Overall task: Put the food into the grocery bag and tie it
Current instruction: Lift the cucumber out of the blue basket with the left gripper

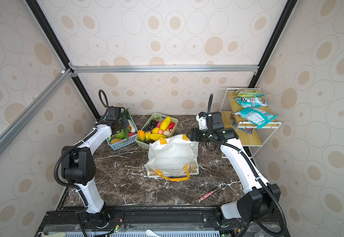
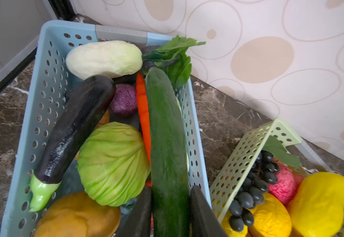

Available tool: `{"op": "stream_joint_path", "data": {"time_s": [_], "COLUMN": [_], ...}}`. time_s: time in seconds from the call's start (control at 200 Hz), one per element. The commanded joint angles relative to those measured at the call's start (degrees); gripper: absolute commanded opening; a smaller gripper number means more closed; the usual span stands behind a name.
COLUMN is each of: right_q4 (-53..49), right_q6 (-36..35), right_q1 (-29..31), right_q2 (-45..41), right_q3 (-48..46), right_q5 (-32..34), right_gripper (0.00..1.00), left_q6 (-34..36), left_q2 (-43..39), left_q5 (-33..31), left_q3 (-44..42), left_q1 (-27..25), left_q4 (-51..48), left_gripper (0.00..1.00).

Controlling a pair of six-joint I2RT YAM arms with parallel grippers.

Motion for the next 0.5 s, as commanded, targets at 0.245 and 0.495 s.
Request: {"op": "stream_joint_path", "data": {"time_s": [0.245, 0.495], "right_q4": [0.1, 0.1], "right_q6": [0.5, 0.6], "right_q1": [0.4, 0.4], "right_q2": [-0.6, -0.8], "right_q3": [0.4, 0.2], "right_q5": [0.9, 1.2], "right_gripper": [0.61, 0.61], "left_q6": [-1.6, -2.3], "left_q2": [-9.5, -12.8], "left_q5": [5.5, 7.8], "left_q3": [-4.0, -4.4], "left_q1": [-1.9, -4.6], "left_q4": [6.1, 7.1], "left_gripper": [0.32, 0.32]}}
